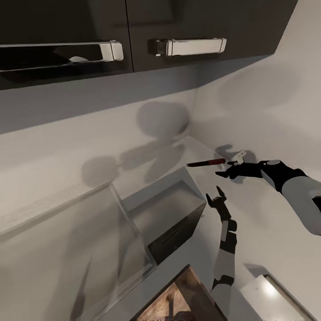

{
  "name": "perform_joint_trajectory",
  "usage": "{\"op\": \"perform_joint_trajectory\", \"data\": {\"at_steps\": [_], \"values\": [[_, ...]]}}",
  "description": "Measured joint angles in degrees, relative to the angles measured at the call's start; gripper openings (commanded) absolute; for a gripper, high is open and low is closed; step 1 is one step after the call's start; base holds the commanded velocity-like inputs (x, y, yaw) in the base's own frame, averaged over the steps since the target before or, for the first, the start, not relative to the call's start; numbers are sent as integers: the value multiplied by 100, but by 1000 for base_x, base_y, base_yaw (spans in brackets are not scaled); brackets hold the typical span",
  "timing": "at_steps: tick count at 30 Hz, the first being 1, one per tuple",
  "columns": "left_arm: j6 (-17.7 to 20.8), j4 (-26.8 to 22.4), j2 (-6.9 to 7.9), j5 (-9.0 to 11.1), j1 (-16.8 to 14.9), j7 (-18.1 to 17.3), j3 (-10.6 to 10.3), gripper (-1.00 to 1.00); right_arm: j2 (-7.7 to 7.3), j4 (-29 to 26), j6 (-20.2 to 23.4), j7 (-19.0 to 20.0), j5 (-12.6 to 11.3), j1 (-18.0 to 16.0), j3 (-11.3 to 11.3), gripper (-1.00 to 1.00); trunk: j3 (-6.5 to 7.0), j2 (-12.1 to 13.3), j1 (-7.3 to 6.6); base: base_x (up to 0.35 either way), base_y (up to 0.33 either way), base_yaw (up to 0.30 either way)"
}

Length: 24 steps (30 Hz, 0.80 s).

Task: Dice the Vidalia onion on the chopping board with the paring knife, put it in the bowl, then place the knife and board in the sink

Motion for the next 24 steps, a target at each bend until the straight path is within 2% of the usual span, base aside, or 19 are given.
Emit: {"op": "perform_joint_trajectory", "data": {"at_steps": [12,24], "values": [[1,-1,-8,0,0,0,0,100,0,0,7,-10,-12,0,-16,100,-111,0,0,0,0,0],[0,-1,-15,0,0,-4,0,100,-5,1,33,-41,-580,0,-21,100,-222,0,0,0,0,0]]}}
